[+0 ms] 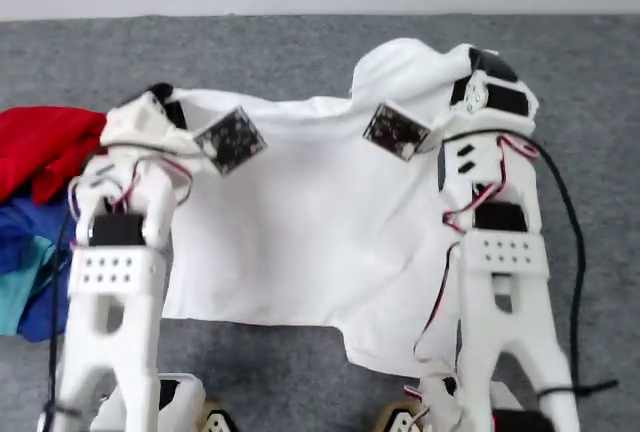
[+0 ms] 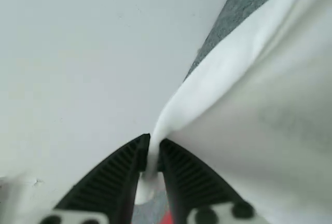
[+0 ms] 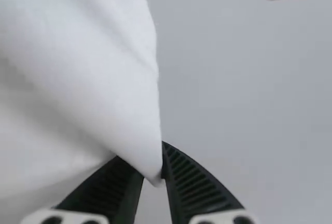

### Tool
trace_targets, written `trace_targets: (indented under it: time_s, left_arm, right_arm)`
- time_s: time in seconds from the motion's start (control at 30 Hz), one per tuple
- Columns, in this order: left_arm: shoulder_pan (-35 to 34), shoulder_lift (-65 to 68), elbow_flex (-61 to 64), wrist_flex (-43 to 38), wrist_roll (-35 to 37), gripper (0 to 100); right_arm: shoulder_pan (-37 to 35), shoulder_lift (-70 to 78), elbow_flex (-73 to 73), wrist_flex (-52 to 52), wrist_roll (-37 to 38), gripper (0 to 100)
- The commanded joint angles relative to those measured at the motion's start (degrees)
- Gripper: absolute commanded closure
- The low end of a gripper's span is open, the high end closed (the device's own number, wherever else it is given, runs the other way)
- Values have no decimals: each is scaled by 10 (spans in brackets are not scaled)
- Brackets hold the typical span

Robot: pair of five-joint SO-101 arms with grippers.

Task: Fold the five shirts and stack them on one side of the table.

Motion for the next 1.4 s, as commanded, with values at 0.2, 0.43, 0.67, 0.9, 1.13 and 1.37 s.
trace_targets:
  time_s: [0.2, 0.43, 0.67, 0.9, 1.13, 1.37]
  left_arm:
    - [-19, 241, -247, -15, -6, 986]
    - [-25, 350, -344, 51, -19, 986]
    - [-18, 354, -350, 150, -25, 986]
    - [-18, 331, -351, 287, -26, 986]
    - [-17, 272, -351, 460, -26, 986]
    - [-18, 265, -348, 579, -26, 985]
  right_arm:
    - [-1, 171, -211, -13, -4, 988]
    - [-1, 287, -325, -9, -4, 988]
    - [-5, 262, -291, 54, -4, 988]
    - [-4, 147, -195, 193, -4, 988]
    - [-1, 31, -100, 298, -4, 988]
    - [-1, -106, -1, 428, -4, 988]
